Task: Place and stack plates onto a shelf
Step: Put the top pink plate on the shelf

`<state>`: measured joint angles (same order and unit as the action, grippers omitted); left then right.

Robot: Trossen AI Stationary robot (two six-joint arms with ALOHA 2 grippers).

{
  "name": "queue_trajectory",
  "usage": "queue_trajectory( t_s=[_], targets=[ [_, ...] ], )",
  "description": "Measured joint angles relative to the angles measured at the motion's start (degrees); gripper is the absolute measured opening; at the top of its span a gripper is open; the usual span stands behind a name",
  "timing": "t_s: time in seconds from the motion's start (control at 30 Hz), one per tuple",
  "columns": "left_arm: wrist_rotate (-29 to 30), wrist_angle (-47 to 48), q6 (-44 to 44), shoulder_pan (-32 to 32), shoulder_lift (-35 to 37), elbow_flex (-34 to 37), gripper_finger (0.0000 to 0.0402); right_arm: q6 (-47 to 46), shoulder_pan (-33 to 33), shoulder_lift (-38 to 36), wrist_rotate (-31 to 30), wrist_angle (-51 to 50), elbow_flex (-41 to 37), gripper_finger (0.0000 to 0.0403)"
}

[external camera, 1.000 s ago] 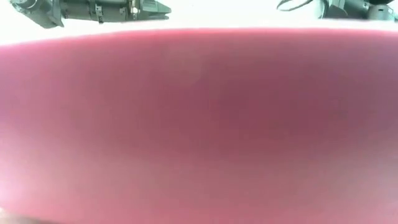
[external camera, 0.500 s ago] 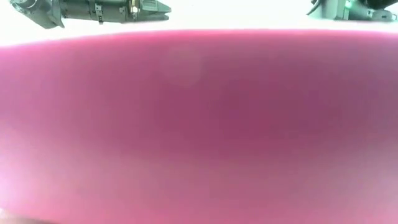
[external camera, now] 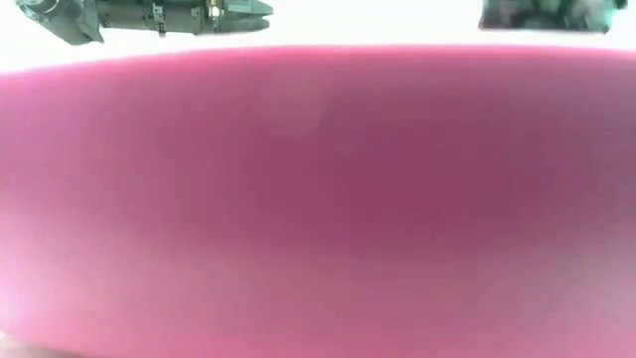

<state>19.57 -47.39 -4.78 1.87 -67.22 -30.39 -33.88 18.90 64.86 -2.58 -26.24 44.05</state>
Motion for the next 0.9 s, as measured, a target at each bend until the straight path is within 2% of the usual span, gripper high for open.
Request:
queue_trajectory(
  t_s=[0.27, 0.43, 0.67, 0.9],
  targets=[
    [0.0, -0.7, -4.2, -0.7, 0.6, 0.0, 0.0120, 22.8, -4.1, 0.5, -2.1, 8.4, 9.1, 0.0000],
    [0.0, 0.4, -4.0, -0.7, 5.8, 0.0, 0.0120, 33.5, -9.5, 2.7, -5.0, 9.1, 14.0, 0.0000],
    [0.1, 10.3, -0.2, -0.7, 15.8, 0.0, 0.0120, 43.6, -17.4, 8.7, -4.7, 12.4, 18.4, 0.0000],
    [0.1, 27.3, -2.2, -0.5, 26.2, 0.0, 0.0120, 51.4, -22.7, 14.5, -4.7, 19.4, 19.1, 0.0000]
  ],
)
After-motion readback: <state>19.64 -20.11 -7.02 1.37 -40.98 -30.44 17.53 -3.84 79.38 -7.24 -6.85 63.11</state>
